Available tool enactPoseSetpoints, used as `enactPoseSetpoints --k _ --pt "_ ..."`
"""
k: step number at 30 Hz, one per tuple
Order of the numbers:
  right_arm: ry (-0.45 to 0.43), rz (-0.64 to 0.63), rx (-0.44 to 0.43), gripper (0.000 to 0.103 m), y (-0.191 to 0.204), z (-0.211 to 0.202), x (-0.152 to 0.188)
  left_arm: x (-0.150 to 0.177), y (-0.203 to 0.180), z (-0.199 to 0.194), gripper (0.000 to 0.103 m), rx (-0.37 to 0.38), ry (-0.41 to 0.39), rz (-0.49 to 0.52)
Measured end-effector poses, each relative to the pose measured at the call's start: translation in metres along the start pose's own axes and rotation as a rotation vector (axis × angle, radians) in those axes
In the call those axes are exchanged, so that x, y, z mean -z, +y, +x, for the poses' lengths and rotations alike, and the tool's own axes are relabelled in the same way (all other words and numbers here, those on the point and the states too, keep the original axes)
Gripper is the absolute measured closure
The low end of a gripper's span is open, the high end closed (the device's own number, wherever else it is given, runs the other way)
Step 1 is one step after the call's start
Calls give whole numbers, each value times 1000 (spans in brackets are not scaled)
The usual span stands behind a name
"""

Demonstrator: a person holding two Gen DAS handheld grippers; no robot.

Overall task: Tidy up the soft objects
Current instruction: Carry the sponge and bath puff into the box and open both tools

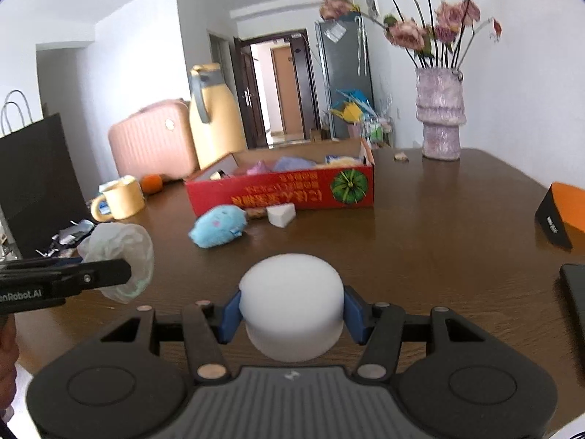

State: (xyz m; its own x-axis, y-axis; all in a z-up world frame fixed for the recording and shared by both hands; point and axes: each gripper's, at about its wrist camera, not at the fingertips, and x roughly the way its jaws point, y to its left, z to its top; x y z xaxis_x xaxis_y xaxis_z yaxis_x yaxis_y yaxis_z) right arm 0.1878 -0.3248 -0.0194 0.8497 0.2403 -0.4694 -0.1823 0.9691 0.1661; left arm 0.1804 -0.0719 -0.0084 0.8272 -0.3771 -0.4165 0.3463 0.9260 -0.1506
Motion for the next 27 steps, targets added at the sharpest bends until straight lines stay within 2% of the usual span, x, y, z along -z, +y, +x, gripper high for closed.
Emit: enactPoseSetpoints --k 6,8,11,14,18,20,24,27 --pt "-29 -8 -5 47 9 -19 -1 -4 -2 -22 63 14 -45 -6" --pt "-28 16 -32 47 8 -21 -4 -6 -3 -23 63 20 -52 -4" --pt "-29 35 -96 47 7 -16 -13 -12 0 -15 63 24 -57 0" --pt "-43 9 -120 47 6 -1 -36 -35 9 5 63 26 -79 -13" --pt "-95 -67 -100 47 8 38 -83 -89 29 57 63 13 -115 -22" --pt "-108 -102 -99 47 7 70 -110 -120 39 92 63 15 -116 -21" --pt "-80 -123 -99 47 2 150 -157 -170 56 166 63 31 -89 -30" --pt "-41 -114 -91 47 -5 211 -180 -187 70 225 63 20 -39 -75"
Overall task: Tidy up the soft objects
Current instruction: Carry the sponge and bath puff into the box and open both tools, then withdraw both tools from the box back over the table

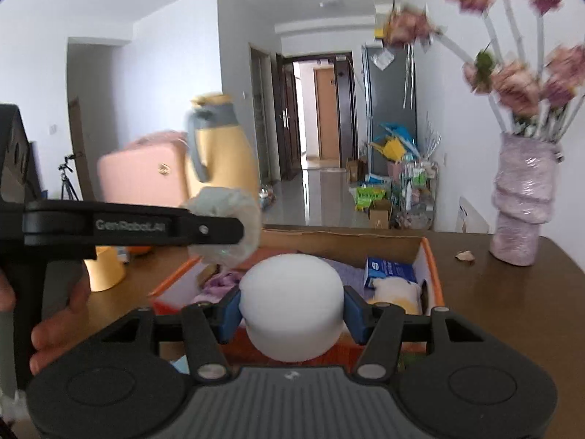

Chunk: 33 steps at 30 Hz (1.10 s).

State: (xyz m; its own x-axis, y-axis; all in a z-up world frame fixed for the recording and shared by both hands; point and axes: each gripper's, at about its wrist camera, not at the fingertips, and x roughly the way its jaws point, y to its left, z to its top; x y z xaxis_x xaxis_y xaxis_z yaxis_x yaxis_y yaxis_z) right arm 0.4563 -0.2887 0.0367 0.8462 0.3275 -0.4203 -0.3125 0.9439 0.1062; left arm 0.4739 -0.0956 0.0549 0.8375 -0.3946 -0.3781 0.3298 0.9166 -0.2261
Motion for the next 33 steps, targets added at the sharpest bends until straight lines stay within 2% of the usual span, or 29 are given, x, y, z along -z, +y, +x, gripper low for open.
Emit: enactPoseSetpoints --k 4,8,10,12,16,20,24,30,33 --pt "58 -2 -4 47 -11 59 -6 7 23 59 63 -21 79 -33" --pt "123 -36 -20 46 -11 95 2 20 42 90 59 0 170 -73" --pt "149 -44 -12 44 -10 107 9 25 47 100 52 4 195 -76" --pt "165 -53 -13 37 -10 113 15 28 51 106 48 0 208 -75" --pt "151 -21 -45 26 -13 107 13 29 58 106 32 24 232 -101" --pt "125 -22 -35 22 -18 89 3 22 59 87 22 37 218 -97" --pt "82 -35 11 22 -22 56 -13 6 54 56 22 -5 169 -55" --pt "-14 -34 89 22 -33 -26 -42 -16 48 -17 19 -76 102 10" --pt "-44 -65 120 22 -31 -67 -49 -17 46 -59 14 -119 75 55"
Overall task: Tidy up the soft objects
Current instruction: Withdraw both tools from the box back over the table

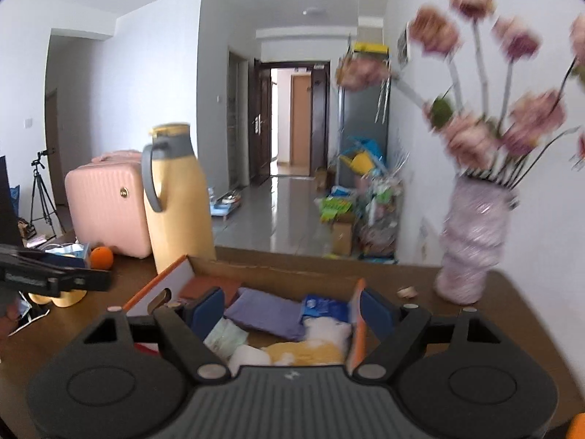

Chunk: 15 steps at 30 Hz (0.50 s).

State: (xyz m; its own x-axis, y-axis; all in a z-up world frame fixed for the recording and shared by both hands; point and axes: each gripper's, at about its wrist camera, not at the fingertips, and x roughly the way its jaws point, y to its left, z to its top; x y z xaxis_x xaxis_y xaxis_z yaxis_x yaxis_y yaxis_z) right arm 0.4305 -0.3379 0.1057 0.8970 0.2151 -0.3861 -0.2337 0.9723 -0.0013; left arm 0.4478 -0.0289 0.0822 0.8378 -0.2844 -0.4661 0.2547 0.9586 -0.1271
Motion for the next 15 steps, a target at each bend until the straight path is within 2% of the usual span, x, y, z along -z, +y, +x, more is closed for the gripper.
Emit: enactPoseSetpoints --k 3,7,10,13,15 --pt "-10 -19 13 21 -2 -33 -3 7 2 -39 14 -62 -34 39" --pt "-22 33 -16 21 -3 -66 -1 15 2 -78 10 -86 -64 37" --pt "-47 28 0 21 6 -84 4 22 -7 -103 10 -100 -104 59" --pt "-80 53 -14 20 15 -108 26 43 -13 -124 10 -90 -131 48" --pt "-89 66 -19 20 23 -124 47 69 -17 -141 10 -97 -141 23"
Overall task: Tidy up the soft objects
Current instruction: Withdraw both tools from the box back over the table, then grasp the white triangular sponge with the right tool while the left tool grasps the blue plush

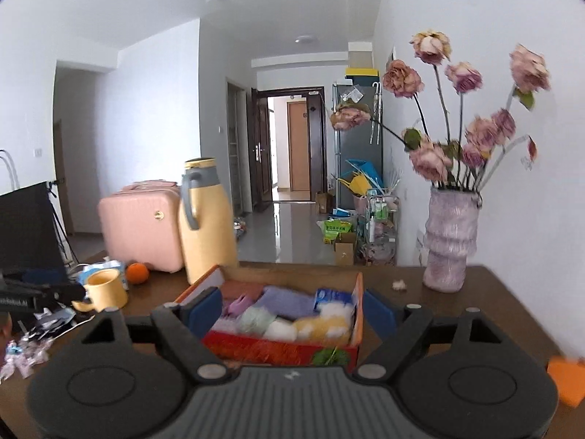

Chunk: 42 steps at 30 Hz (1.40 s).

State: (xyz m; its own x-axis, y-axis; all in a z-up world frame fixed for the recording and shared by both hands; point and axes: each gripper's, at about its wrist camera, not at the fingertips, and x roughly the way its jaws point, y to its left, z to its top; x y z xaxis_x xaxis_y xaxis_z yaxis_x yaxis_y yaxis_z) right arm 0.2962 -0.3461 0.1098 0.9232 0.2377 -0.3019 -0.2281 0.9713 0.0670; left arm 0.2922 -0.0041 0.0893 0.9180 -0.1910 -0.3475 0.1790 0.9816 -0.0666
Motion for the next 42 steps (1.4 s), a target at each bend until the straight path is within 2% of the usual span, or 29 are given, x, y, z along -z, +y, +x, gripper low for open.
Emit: enactPoseSetpoints --k 2,6,9,12,14,18,21,25,30,33,38,42 --pt "-7 -23 6 20 12 -20 24 28 -7 -26 10 -10 -14 -1" --pt "-1 -38 -9 20 33 -60 72 79 -22 -76 6 19 -64 37" --pt "15 -1 -16 19 46 -90 106 113 -23 -95 6 71 -4 11" --pt "23 60 -55 19 57 -118 136 139 -25 -117 6 63 37 -19" --pt "43 74 -102 18 61 -125 151 147 -22 -127 6 79 45 -54" --pt "56 33 -47 18 74 -125 156 145 -24 -137 6 45 15 -44" --pt "54 54 -78 18 74 -124 154 145 -22 -137 6 58 13 -64" --pt "68 82 -85 18 70 -113 154 147 -20 -125 6 41 44 -69" --pt "116 123 -73 20 58 -77 151 141 -19 -91 6 49 84 -65" --pt "142 148 -56 22 49 -47 147 131 -22 -56 6 70 98 -40" --pt "189 191 -88 31 30 21 136 107 -25 21 6 114 135 6" --pt "244 179 -52 37 18 92 124 93 -36 81 6 115 145 131"
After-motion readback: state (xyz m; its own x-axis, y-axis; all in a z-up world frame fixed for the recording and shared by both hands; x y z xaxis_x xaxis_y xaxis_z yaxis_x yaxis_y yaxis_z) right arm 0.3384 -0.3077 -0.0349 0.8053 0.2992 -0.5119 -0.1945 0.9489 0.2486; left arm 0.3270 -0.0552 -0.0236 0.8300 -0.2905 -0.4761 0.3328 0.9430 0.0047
